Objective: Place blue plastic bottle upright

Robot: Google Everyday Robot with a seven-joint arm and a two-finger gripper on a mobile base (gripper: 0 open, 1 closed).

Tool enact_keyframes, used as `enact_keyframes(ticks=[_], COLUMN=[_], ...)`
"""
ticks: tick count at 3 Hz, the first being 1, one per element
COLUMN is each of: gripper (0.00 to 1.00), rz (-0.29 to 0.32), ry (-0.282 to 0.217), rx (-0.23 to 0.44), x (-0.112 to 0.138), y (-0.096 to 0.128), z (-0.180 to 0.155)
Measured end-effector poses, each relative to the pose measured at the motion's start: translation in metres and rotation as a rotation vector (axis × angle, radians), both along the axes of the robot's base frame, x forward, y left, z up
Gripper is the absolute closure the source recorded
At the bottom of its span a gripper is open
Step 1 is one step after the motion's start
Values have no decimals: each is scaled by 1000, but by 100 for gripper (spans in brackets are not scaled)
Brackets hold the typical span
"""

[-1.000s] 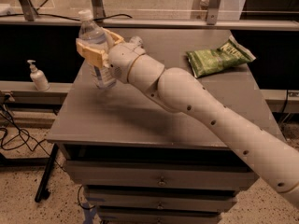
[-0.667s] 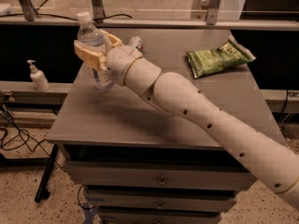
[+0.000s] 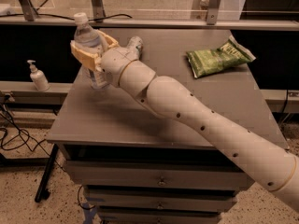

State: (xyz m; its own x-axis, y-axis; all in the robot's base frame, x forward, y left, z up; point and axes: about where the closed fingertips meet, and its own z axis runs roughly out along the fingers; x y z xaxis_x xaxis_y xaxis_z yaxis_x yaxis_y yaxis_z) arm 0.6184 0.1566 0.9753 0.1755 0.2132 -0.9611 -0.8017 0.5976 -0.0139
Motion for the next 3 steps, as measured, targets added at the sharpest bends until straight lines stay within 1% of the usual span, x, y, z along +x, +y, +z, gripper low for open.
enact_keyframes(ticks=[1, 3], gripper=[100, 100], rz=[3, 30], ry=[-16, -39], rx=[-13, -41], x=[5, 12], y=[4, 12], z=[-2, -10])
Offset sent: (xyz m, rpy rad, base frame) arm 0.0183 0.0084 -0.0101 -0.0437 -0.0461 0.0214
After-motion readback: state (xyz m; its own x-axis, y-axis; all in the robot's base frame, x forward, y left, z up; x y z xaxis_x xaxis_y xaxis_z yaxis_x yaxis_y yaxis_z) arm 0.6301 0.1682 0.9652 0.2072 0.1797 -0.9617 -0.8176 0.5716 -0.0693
